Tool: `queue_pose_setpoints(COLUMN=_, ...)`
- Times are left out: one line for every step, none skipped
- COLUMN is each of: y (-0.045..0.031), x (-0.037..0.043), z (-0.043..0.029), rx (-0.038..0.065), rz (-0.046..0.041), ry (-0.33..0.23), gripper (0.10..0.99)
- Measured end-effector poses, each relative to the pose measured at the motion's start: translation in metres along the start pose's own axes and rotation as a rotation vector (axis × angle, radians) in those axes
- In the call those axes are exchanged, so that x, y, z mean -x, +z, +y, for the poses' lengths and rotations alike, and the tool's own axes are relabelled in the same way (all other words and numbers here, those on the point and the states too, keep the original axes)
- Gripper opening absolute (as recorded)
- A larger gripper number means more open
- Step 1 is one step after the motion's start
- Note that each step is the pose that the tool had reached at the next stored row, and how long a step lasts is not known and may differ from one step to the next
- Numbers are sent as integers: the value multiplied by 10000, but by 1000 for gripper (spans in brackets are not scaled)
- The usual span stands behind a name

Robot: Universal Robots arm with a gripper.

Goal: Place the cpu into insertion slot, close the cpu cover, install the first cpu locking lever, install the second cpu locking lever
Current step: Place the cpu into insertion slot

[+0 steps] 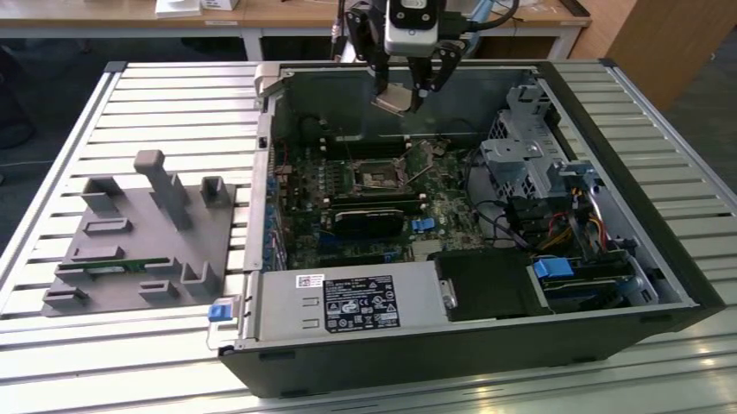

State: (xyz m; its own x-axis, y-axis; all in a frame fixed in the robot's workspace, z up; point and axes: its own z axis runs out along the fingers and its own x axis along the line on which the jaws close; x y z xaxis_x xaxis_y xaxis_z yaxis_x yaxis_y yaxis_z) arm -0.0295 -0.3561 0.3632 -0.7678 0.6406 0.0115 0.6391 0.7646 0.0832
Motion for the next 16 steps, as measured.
queue_pose_setpoints(y=1, x=0, z=0, rx=1, rz=-2, ry=22, gripper=541)
queue_pose_setpoints(y=1, x=0, z=0, rx=1, rz=-3, ry=41, gripper=541)
queue_pose_setpoints(y=2, x=0, z=0, rx=1, rz=-5, ry=61, gripper=541)
queue_pose_setpoints(y=2, x=0, z=0, rx=2, rz=-7, ry=81, gripper=541)
queue_pose_setpoints(y=3, x=0, z=0, rx=2, rz=-8, ry=101, gripper=541)
queue_pose_setpoints(y=3, x=0, z=0, rx=2, rz=-10, ry=121, gripper=541)
queue_pose_setpoints(y=4, x=0, z=0, rx=2, rz=-12, ry=140, gripper=541)
queue_pose_setpoints(y=4, x=0, z=0, rx=2, rz=-13, ry=160, gripper=541)
queue_pose_setpoints(y=5, x=0, z=0, rx=3, rz=-15, ry=178, gripper=541)
queue_pose_setpoints(y=5, x=0, z=0, rx=3, rz=-17, ry=200, gripper=541)
queue_pose_setpoints(y=6, x=0, z=0, rx=3, rz=-18, ry=219, gripper=541)
queue_pose_setpoints(y=6, x=0, z=-1, rx=4, rz=-20, ry=238, gripper=541)
queue_pose_setpoints(y=7, x=0, z=-1, rx=4, rz=-21, ry=257, gripper=541)
queue_pose_setpoints(y=7, x=0, z=-1, rx=4, rz=-23, ry=276, gripper=541)
queue_pose_setpoints(y=8, x=0, z=-1, rx=4, rz=-25, ry=295, gripper=541)
queue_pose_setpoints(y=8, x=0, z=-1, rx=4, rz=-26, ry=314, gripper=541)
